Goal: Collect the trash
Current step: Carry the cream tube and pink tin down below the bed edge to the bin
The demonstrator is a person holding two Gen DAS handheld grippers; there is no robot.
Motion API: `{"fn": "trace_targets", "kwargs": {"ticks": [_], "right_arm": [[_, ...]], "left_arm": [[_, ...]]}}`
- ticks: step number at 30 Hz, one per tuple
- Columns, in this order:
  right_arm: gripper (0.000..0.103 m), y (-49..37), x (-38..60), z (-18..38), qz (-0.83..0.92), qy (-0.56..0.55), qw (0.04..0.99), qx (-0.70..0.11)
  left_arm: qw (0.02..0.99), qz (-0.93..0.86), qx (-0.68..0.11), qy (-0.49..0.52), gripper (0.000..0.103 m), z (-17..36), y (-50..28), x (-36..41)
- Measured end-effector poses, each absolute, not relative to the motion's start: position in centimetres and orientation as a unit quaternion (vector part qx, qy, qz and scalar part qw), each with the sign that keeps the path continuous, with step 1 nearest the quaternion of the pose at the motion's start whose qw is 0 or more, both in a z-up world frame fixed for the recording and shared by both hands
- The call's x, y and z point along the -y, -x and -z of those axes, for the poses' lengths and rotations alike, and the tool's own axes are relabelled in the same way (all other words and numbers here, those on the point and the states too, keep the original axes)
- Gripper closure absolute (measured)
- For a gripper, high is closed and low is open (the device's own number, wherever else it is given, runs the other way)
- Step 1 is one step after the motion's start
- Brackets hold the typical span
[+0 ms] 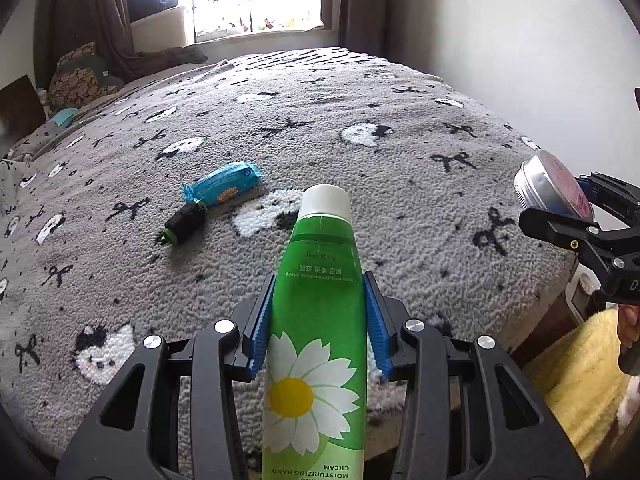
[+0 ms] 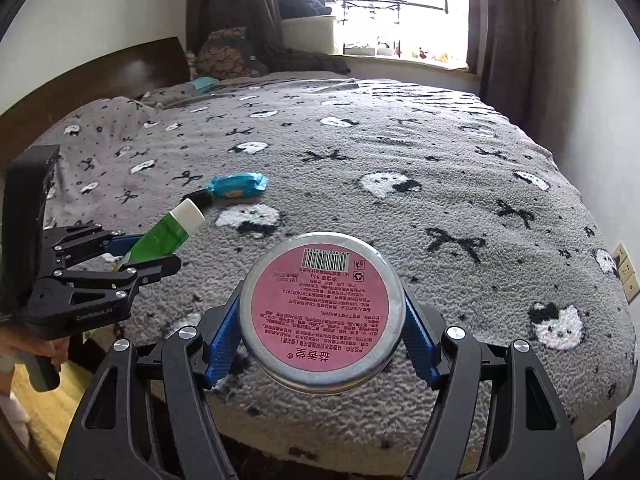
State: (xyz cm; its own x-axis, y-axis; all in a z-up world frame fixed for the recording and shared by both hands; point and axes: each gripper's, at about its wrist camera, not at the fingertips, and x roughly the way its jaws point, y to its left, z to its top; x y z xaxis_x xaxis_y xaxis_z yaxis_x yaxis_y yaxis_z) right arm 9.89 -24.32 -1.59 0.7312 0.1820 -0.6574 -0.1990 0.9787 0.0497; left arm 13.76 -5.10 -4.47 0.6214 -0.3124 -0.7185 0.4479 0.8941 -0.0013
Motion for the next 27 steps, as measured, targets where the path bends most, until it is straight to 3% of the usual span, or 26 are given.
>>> {"fn": "trace_targets", "kwargs": {"ticks": [15,27], "right_arm": [[0.032,-0.1,22.3,5.2,-0.144,0.015,0.926,-0.350],[0.032,3.3,21.4,10.4,-0.145,-0.025,0.906,-0.398]], "left_arm": [[0.885,0.277,-0.369,-0.066,0.063,5.1,-3.2,2.5],[0.841,0.292,-0.454,-0.023,0.063,12.1,2.1,1.8]]}}
